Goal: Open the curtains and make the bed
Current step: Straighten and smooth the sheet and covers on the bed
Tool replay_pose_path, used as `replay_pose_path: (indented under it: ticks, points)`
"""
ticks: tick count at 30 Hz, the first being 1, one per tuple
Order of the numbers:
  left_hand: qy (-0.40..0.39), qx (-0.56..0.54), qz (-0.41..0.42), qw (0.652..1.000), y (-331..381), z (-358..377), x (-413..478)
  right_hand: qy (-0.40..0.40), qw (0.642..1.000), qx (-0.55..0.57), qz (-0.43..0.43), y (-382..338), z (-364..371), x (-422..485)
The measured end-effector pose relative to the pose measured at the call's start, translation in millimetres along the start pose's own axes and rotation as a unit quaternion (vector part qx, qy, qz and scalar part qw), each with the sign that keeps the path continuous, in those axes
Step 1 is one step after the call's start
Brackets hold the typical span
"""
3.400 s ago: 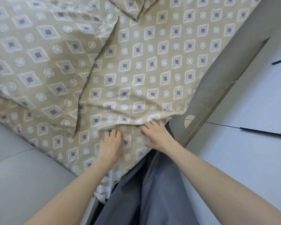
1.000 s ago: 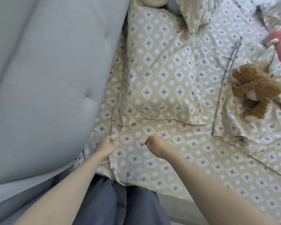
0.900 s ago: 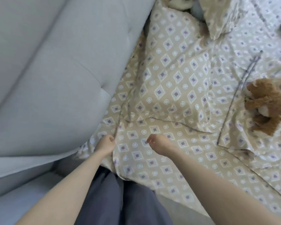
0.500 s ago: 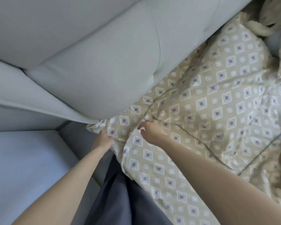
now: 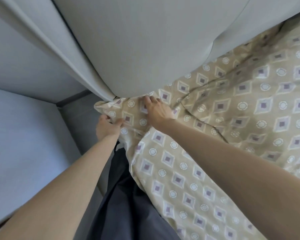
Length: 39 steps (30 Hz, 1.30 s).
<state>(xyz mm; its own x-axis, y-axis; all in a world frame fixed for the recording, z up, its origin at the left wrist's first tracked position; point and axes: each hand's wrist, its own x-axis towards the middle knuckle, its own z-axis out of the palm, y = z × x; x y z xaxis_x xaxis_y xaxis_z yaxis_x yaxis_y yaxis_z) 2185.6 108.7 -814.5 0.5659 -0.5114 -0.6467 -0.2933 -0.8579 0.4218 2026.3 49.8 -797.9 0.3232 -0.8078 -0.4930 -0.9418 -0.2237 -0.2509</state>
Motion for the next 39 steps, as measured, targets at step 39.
replay_pose_path:
  ticks: [39]
  points:
    - [0.104,-0.161,-0.035,0.981,17,-6,38,0.153,0.97,0.126,0.142,42,43,-35]
